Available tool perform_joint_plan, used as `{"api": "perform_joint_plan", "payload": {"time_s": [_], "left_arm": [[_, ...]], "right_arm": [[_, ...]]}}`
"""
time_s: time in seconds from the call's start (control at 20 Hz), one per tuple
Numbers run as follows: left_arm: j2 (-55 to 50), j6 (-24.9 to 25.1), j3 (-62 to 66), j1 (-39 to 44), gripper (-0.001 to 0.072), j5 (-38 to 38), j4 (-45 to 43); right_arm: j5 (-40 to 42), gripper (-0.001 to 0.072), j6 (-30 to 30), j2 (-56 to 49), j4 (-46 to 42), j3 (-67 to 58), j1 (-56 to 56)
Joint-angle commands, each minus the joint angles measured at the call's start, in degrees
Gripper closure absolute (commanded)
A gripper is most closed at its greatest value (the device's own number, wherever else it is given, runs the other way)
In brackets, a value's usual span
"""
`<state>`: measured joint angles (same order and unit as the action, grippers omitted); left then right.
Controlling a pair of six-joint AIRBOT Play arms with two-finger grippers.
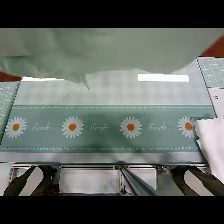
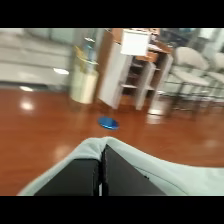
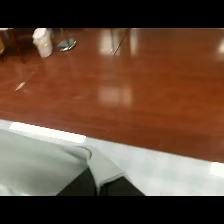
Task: Fold the shirts.
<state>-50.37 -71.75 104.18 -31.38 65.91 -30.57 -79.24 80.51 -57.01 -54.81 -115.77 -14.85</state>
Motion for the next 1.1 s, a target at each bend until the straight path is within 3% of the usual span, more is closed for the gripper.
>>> {"api": "perform_joint_plan", "payload": {"time_s": [0.0, 0.2, 0.35, 0.5, 0.8, 1.05], "left_arm": [[9.70, -3.43, 3.67, 0.00, 0.0689, 1.07, -17.70], [18.23, -7.41, 3.65, 4.55, 0.0689, 3.43, -30.64], [19.45, -11.17, 3.50, 11.58, 0.0689, 7.52, -38.27], [18.80, -15.34, -1.25, 13.27, 0.0689, 8.70, -44.61], [10.69, -15.89, -25.68, 13.31, 0.0688, 10.54, -37.70], [-9.55, -12.92, -34.64, 16.15, 0.0688, -2.34, -31.30]], "right_arm": [[-4.37, 0.0684, 1.20, 7.67, -6.01, -2.19, -0.04], [-9.81, 0.0685, 3.34, 13.84, -11.47, -1.22, -0.04], [-11.04, 0.0685, 4.68, 17.29, -13.66, 4.55, -0.04], [-11.61, 0.0684, 4.83, 17.88, -13.27, 13.22, -0.04], [-3.52, 0.0685, 1.62, 12.66, -7.56, 34.27, -0.02], [9.20, 0.0685, -2.80, -2.47, -3.78, 41.97, 4.02]]}}
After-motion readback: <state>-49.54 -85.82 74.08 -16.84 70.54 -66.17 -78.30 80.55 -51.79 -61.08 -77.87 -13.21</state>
